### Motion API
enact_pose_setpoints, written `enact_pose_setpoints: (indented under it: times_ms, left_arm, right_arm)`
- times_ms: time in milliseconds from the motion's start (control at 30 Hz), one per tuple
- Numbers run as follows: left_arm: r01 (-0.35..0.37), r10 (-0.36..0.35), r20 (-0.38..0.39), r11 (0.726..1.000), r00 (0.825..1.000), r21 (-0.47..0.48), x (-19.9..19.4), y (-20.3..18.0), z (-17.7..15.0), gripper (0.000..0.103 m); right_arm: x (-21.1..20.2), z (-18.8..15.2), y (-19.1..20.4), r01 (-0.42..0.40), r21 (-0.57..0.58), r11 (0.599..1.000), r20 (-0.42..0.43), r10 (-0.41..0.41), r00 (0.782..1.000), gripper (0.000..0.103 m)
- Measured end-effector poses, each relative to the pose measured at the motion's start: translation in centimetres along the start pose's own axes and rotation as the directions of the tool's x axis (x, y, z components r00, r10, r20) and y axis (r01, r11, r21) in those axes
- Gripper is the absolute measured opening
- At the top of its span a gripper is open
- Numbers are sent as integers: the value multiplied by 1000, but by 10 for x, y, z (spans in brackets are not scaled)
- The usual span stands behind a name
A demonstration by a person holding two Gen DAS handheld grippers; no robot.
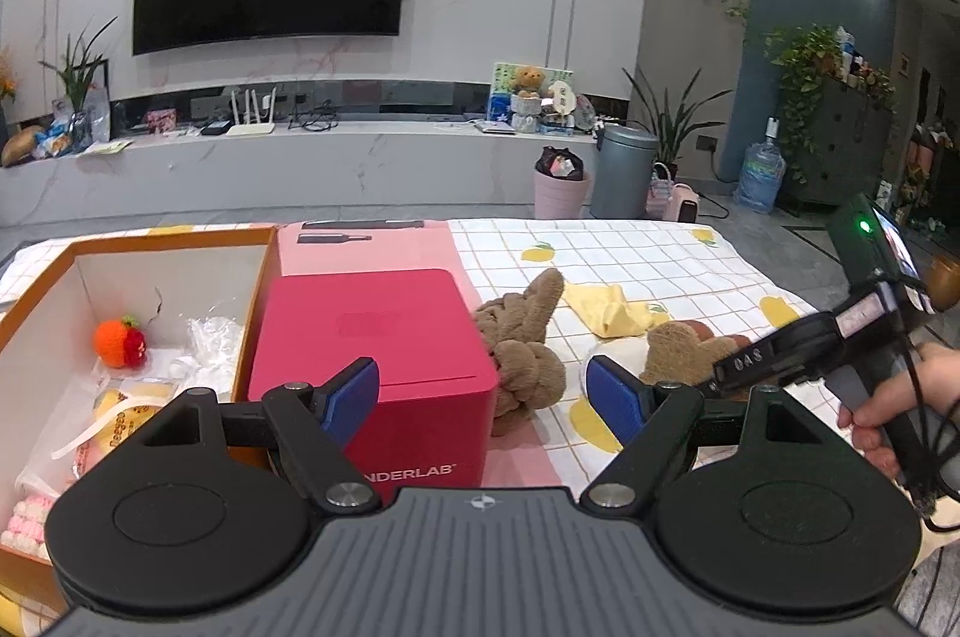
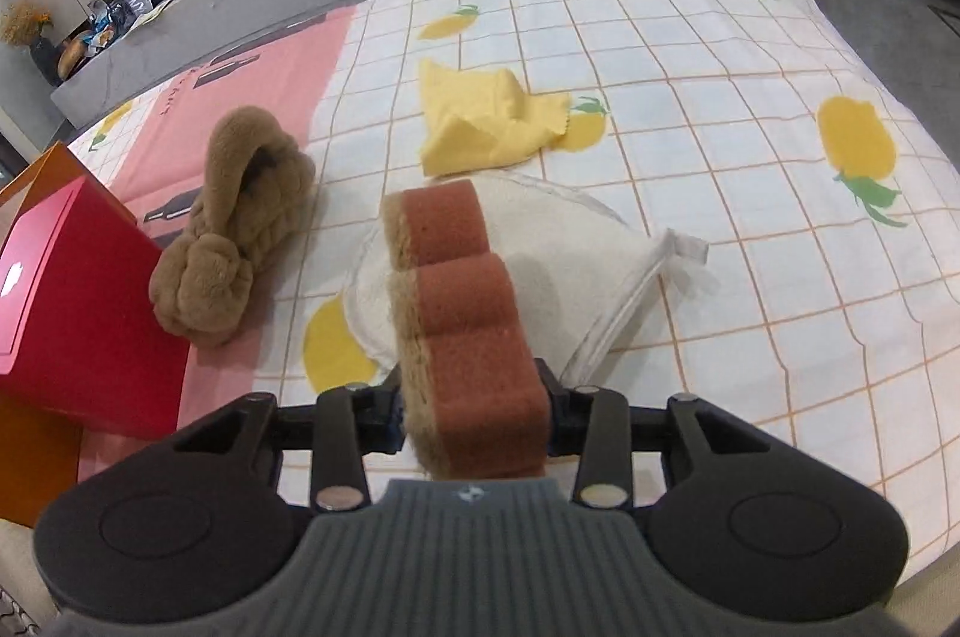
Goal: Organize soft objects
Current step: 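Lift the bear sponge with the right tool while the left tool approaches the brown plush toy, then close the left gripper on the brown plush rope toy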
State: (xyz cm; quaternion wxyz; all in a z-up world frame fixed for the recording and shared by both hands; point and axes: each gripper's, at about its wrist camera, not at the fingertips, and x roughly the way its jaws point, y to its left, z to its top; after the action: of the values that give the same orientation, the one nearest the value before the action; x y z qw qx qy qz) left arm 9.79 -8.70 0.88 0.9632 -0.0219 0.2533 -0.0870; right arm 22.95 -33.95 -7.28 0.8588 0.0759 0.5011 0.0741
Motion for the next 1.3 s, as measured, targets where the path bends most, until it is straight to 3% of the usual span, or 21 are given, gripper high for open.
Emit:
enact_pose_setpoints:
  times_ms: [167,300,400,500,667,767,833,1067,1167,1233,1300]
  left_arm:
    - [37,-36,-5,997,999,65,6,-15,-1,93]
    - [50,-44,-41,990,998,133,22,-39,3,93]
    - [36,-26,-55,981,998,190,36,-61,-1,93]
    - [-13,37,-72,951,997,309,56,-90,-10,93]
    - [-115,165,-83,897,983,426,100,-131,-23,93]
    - [-239,282,-14,837,959,492,123,-146,-33,93]
    - [-282,325,0,822,946,495,138,-149,-35,93]
    - [-357,418,-86,851,904,384,176,-137,-28,93]
    - [-347,391,-86,883,917,317,177,-129,-26,93]
    - [-384,418,-65,876,906,291,181,-127,-28,92]
    - [-407,440,-80,875,894,260,184,-123,-29,83]
  right_arm:
    - [-9,5,-7,-22,60,998,34,20,999,33]
    - [-27,20,-17,36,173,984,118,-56,991,33]
    - [-39,22,-27,-16,206,978,170,-19,985,33]
    - [-41,22,-39,-15,229,973,182,-28,983,33]
    - [-40,26,-56,23,270,963,180,-74,981,33]
    - [-40,29,-62,5,272,962,194,-61,979,33]
    - [-39,31,-65,-11,281,960,200,-48,979,33]
    - [-36,36,-66,15,286,958,203,-76,976,33]
    - [-37,38,-68,5,294,956,208,-69,976,33]
    - [-35,38,-68,13,289,957,199,-74,977,33]
    - [-33,38,-66,20,283,959,192,-77,978,33]
